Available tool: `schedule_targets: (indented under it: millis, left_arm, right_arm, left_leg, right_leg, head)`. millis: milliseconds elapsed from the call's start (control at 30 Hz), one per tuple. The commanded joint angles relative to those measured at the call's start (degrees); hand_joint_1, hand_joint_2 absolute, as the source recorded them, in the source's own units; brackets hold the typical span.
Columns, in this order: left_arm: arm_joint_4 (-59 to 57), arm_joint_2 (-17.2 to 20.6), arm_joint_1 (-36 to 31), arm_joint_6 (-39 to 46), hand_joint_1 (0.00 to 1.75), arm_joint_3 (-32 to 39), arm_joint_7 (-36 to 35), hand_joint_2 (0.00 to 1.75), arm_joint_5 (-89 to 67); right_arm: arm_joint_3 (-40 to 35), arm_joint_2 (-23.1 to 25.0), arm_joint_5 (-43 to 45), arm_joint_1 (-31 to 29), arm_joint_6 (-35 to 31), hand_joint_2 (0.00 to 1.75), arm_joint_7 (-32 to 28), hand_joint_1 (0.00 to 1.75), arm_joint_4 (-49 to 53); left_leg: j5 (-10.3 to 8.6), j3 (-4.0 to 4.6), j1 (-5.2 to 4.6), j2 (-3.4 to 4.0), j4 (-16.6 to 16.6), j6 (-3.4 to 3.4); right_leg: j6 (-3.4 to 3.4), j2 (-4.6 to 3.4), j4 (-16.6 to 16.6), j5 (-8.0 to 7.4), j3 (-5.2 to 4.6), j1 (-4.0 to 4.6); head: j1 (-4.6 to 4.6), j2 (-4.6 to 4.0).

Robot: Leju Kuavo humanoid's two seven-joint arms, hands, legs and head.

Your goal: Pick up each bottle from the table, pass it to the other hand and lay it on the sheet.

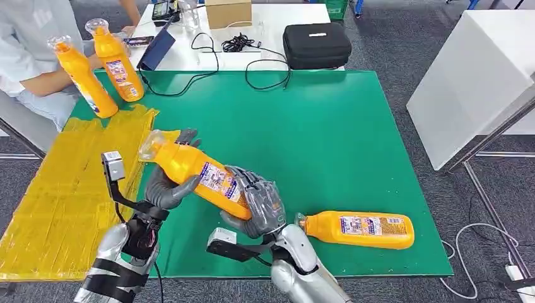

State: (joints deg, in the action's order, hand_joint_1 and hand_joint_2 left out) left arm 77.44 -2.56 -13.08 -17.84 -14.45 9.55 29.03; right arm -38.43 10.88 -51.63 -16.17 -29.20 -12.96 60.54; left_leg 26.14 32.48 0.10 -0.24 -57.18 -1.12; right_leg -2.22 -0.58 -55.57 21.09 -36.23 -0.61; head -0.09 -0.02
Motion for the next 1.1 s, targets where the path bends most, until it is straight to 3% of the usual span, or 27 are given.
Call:
schedule_targets:
  millis: [33,100,133,733,767,800,833,933,1100]
  left_arm:
    - [-5.04,0.50,-2.75,0.89,0.00,-0.76,-0.31,1.75,1.85]
    - [-5.01,-0.11,-2.65,1.93,0.03,0.10,-0.08,1.75,2.44]
    - [-4.80,-0.47,-2.48,2.77,1.75,0.65,0.01,1.75,2.83]
    - [-3.90,-1.10,-1.88,5.52,1.75,1.32,-0.02,1.75,3.54]
    - [-3.84,-1.14,-1.87,5.59,1.75,1.33,-0.01,1.75,3.54]
    - [-3.61,-1.09,-1.71,5.84,1.75,1.41,0.22,1.75,3.58]
    - [-3.31,-0.94,-1.48,6.15,1.75,1.51,0.50,1.75,3.52]
    - [-2.12,-0.52,-0.61,7.98,1.75,2.03,1.56,1.75,1.90]
    - [0.61,0.23,0.07,20.59,1.75,3.21,6.20,1.75,-13.19]
  right_arm:
    - [-4.39,-0.33,0.28,-3.16,0.26,1.75,0.15,1.71,-5.42]
    - [-4.60,-0.38,0.45,-3.22,0.12,1.75,0.26,1.71,-5.66]
    - [-4.72,-0.40,0.60,-3.28,0.05,1.75,0.34,1.69,-5.74]
    - [-4.48,-0.94,2.26,-3.71,-0.81,1.75,0.56,1.75,-5.59]
    - [-4.30,-0.88,2.53,-3.61,-0.96,1.75,0.53,1.66,-5.52]
    - [-3.64,-0.74,5.67,-3.20,0.75,1.75,-0.79,1.01,-4.74]
    - [-2.56,-0.82,9.02,-2.69,2.04,1.75,-2.00,0.05,-3.36]
    - [-0.86,-2.14,13.94,-1.31,4.17,1.75,-2.99,0.00,1.94]
    - [5.43,-7.47,20.42,4.33,4.78,1.75,-3.42,0.00,19.39]
  left_leg:
    - [0.12,-0.33,0.05,0.02,0.03,0.06]
    - [0.09,-0.31,0.04,-0.01,0.04,0.05]
    - [0.04,-0.18,0.02,-0.03,0.04,0.03]
    - [0.06,-0.23,0.03,-0.04,0.04,0.03]
    - [0.04,-0.17,0.02,-0.02,0.03,0.03]
    - [0.09,-0.30,0.04,-0.03,0.03,0.04]
    - [0.07,-0.23,0.04,-0.04,0.03,0.04]
    - [0.06,-0.17,0.03,-0.04,0.03,0.03]
    - [0.10,-0.19,0.03,-0.20,-0.02,0.02]
  right_leg:
    - [0.07,0.05,0.02,0.11,0.33,0.07]
    - [0.07,0.08,0.03,0.10,0.31,0.06]
    - [0.05,0.08,0.04,0.05,0.19,0.03]
    - [0.04,0.10,0.05,0.07,0.25,0.04]
    - [0.03,0.07,0.04,0.05,0.19,0.03]
    - [0.05,0.09,0.04,0.10,0.32,0.06]
    - [0.05,0.09,0.04,0.08,0.25,0.05]
    - [0.04,0.08,0.03,0.07,0.19,0.03]
    - [0.03,0.26,-0.01,0.16,0.26,0.04]
  head:
    - [0.00,0.00]
    - [0.00,0.00]
    - [0.02,0.00]
    - [0.00,0.00]
    - [0.00,0.00]
    - [0.02,0.00]
    - [0.00,0.00]
    - [0.02,0.00]
    - [0.00,0.00]
